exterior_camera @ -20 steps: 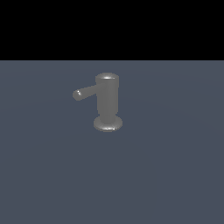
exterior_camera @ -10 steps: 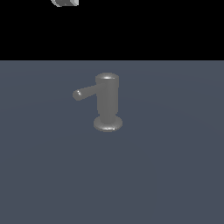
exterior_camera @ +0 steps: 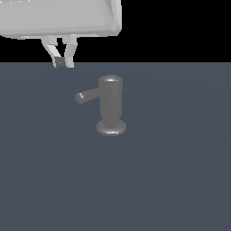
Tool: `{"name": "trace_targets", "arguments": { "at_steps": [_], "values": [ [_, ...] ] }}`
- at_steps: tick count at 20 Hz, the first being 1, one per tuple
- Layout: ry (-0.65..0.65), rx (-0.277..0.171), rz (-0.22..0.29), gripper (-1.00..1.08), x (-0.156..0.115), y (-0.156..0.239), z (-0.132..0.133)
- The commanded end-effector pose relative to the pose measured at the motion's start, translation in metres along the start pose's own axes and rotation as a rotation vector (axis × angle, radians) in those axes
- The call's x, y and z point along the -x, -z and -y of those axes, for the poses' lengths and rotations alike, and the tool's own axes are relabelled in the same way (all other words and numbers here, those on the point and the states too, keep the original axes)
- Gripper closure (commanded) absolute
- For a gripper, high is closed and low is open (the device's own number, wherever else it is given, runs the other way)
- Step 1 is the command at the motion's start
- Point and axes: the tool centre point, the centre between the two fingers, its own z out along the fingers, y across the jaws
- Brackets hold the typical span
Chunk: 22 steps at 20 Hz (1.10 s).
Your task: Turn on the faucet by rotating a designated handle.
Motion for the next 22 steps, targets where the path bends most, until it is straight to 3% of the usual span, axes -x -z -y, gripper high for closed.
{"name": "trace_targets", "arguments": {
  "at_steps": [1,11,22],
  "values": [
    [-0.016,-0.002,-0.002,1.08,-0.007,-0.017,0.009],
    [-0.059,-0.004,-0.006,1.08,-0.03,-0.061,0.031],
    [-0.07,-0.003,-0.007,1.08,-0.037,-0.072,0.036]
  ]
}}
